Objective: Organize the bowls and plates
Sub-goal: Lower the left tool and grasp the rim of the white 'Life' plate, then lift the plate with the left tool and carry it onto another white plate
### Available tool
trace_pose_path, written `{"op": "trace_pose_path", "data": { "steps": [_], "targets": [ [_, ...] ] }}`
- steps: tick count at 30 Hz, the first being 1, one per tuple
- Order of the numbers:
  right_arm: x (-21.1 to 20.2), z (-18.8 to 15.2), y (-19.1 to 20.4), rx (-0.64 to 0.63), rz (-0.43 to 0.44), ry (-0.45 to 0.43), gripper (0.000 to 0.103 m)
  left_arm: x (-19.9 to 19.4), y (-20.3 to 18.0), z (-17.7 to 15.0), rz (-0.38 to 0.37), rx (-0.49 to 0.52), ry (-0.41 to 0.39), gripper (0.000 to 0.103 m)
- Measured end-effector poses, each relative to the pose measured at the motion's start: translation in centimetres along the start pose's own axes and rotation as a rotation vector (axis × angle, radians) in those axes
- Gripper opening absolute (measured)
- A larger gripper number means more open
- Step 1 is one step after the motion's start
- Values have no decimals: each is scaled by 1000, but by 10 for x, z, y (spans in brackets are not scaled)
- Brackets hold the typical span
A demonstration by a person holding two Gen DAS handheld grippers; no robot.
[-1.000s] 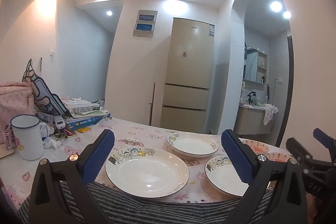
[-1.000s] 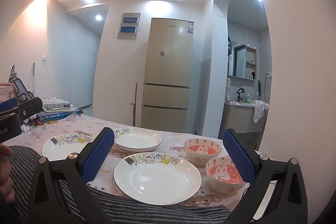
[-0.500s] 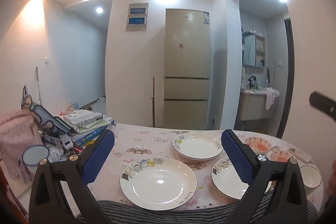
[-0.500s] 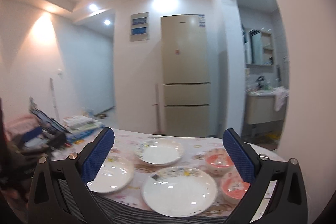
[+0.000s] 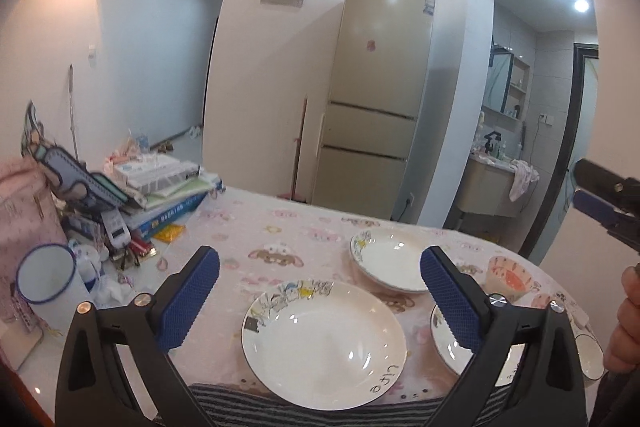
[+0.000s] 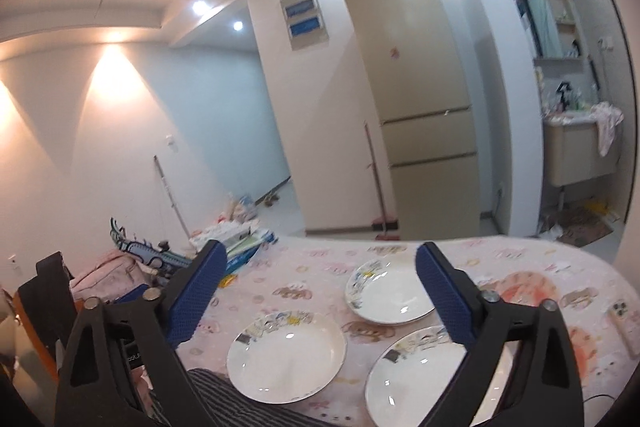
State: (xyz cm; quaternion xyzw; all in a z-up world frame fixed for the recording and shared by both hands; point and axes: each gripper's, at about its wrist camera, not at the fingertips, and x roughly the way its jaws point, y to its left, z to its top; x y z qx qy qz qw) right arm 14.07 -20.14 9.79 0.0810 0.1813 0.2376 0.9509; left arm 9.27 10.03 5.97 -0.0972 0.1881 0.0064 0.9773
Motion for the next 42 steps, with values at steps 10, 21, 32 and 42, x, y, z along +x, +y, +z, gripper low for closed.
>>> {"op": "trace_pose_path", "data": {
  "steps": [10, 21, 32, 42],
  "targets": [
    [115, -74, -32, 123, -47, 356, 72, 83, 59, -37, -3, -181, 283, 51],
    [207, -112, -53, 176, -47, 736, 28, 147, 99, -55, -11, -264, 560, 47],
    [229, -141, -63, 250, 27, 843, 12, 168, 114, -82, -112, -369, 650, 19],
    [230, -143, -60, 208, 42, 817, 10, 170, 102, -89, -81, -302, 680, 16]
  ]
}}
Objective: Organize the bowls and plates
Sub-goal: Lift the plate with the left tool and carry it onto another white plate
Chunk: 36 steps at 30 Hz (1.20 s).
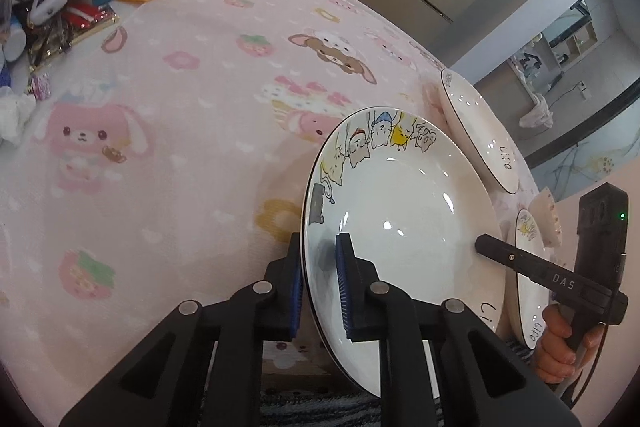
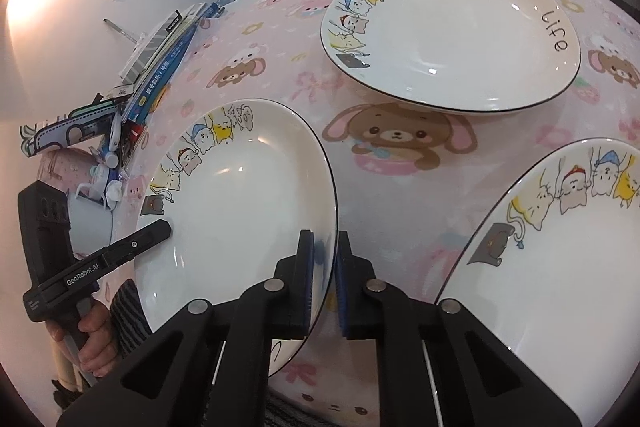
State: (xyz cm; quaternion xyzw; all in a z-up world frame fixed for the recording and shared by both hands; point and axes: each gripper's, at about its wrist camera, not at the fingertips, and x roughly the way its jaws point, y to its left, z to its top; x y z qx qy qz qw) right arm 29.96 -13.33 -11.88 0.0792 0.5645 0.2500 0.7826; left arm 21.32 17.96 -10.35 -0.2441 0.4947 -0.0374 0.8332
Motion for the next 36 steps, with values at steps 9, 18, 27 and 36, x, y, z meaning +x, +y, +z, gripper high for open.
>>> {"op": "trace_pose_path", "data": {
  "steps": [9, 18, 27, 36],
  "targets": [
    [-11, -1, 0, 6, 28, -49, 10, -21, -20, -10, 59, 123, -142, 15],
    [-58, -6, 15, -13, 32, -112, 9, -57, -42, -9, 43, 142, -186, 15],
    [-121, -15, 15, -16, 41, -178, 9, -101, -97, -21, 37, 227, -245, 15],
    [-189, -39, -22, 21, -6, -276, 10, -101, -172, -30, -27, 307, -229, 15]
  ]
}}
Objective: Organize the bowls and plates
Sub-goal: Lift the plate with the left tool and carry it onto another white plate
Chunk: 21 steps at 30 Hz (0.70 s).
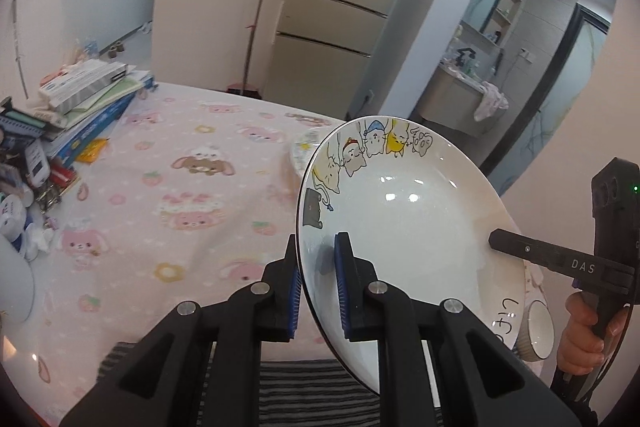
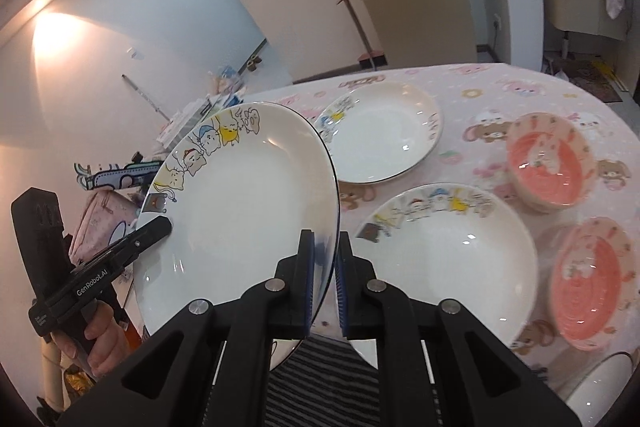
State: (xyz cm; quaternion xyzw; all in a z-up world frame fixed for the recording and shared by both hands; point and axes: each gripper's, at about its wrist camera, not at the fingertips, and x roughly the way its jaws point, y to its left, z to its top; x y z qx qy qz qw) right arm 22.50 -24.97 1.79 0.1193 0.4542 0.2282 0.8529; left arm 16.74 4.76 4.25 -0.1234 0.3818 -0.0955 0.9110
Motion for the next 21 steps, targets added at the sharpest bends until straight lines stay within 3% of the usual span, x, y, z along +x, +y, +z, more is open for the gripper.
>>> {"op": "trace_pose_path", "data": {
  "steps": [13, 21],
  "targets": [
    [-37, -9, -67, 102, -26, -58, 10, 29, -75, 3, -29, 100, 33, 15],
    [-30, -19, -95, 127, -48, -38, 10, 60, -84, -5, -35, 110, 83, 15]
  ]
}}
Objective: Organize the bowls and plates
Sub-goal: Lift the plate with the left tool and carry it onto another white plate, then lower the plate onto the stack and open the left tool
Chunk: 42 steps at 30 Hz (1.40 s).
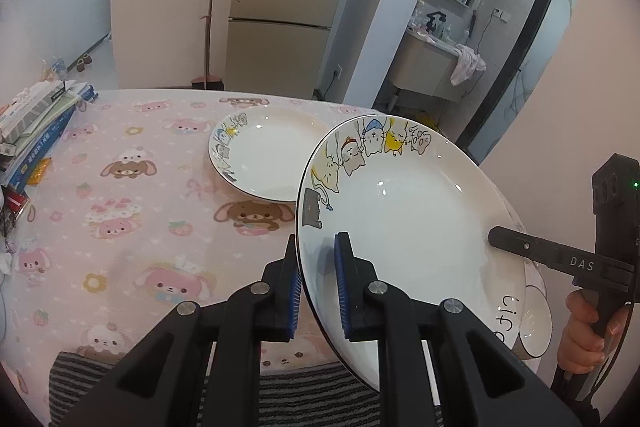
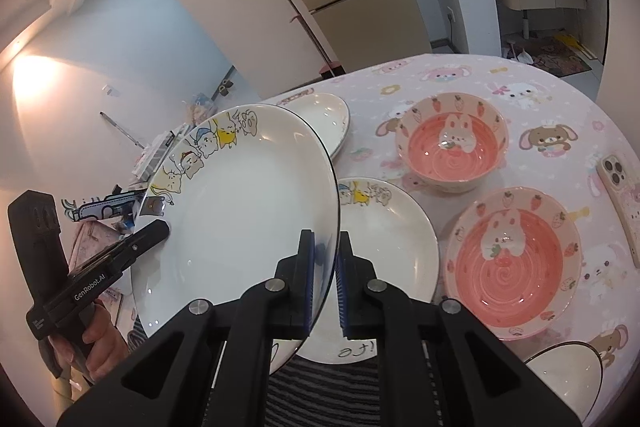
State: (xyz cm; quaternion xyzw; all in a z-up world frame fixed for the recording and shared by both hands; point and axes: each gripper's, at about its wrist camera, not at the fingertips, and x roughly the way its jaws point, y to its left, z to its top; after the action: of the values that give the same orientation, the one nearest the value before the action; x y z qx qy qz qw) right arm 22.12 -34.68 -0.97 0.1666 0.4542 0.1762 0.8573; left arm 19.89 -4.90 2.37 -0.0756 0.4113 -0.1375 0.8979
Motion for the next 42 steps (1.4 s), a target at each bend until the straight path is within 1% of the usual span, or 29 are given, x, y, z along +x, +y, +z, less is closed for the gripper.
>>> {"op": "trace_pose_path", "data": {
  "steps": [4, 9, 14, 20, 25, 28, 30, 33, 36, 42],
  "targets": [
    [10, -7, -14, 21, -19, 22, 10, 23, -1, -9, 2, 10, 32, 17],
    [30, -18, -32, 67, -68, 57, 11, 58, -1, -25, 19, 27, 82, 18],
    [47, -29, -43, 84, -81, 105, 11, 77, 1, -34, 36, 44, 124, 19],
    [52, -34, -41, 65, -121, 111, 12, 93, -3, -42, 83, 87, 163, 23],
    [54, -40, -41, 47, -149, 115, 12, 96, -7, -46, 110, 118, 168, 24],
    [49, -47, -30, -6, -195, 91, 13, 99, -13, -51, 155, 163, 163, 26],
    [44, -53, -22, -46, -227, 71, 13, 98, -18, -52, 183, 198, 146, 26],
    [38, -56, -15, -68, -247, 45, 14, 97, -25, -54, 224, 244, 125, 26],
    [34, -55, -14, -72, -263, 31, 14, 99, -28, -55, 233, 261, 123, 26],
    [35, -55, -20, -52, -273, 37, 14, 102, -33, -57, 242, 284, 120, 26]
  ]
}}
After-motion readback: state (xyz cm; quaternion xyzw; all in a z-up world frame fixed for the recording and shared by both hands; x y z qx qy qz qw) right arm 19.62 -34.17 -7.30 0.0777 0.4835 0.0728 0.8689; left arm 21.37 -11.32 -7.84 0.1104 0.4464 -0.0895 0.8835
